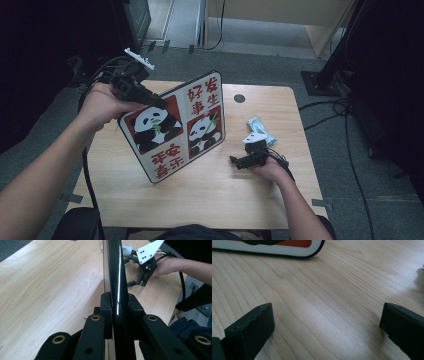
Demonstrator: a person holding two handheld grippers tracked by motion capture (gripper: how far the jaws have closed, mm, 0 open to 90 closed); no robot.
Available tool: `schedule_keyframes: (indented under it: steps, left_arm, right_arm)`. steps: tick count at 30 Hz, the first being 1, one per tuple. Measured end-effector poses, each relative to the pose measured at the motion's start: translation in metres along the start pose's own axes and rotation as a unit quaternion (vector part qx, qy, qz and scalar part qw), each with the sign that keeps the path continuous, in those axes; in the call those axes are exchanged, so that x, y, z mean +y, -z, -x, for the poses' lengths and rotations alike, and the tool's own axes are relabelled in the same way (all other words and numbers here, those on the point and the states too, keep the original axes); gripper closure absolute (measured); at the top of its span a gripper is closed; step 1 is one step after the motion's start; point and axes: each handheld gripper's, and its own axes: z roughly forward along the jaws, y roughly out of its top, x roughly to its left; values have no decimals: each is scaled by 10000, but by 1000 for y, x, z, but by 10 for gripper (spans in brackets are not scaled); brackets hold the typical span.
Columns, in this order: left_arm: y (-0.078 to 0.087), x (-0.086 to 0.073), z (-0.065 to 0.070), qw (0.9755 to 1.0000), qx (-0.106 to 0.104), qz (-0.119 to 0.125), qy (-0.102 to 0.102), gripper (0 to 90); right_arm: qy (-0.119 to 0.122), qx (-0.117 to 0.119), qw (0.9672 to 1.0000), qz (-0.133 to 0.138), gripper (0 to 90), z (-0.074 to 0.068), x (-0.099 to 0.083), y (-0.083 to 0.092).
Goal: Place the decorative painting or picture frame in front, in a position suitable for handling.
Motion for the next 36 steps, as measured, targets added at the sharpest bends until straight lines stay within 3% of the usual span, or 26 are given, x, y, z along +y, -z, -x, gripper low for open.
schedule_keyframes:
  steps: [7, 16, 23, 31, 36]
  left_arm:
    - [1, -3, -7, 9999, -22, 17, 120, 791]
    - [1, -3, -9, 9999, 107, -10, 61, 779]
    - [1, -5, -11, 9997, 222, 48, -10, 681]
    - [2, -11, -12, 9993, 311, 221, 39, 589]
    - [1, -11, -14, 9991, 330, 206, 141, 541]
  right_arm:
    - [1, -1, 10000, -2, 0, 0, 0, 0]
    - [10, 0, 10000, 2, 0, 0, 0, 0]
    - [4, -2, 10000, -1, 0, 0, 0, 0]
    - [2, -1, 10000, -2, 0, 0, 0, 0]
    - [9, 1, 10000, 2, 0, 0, 0, 0]
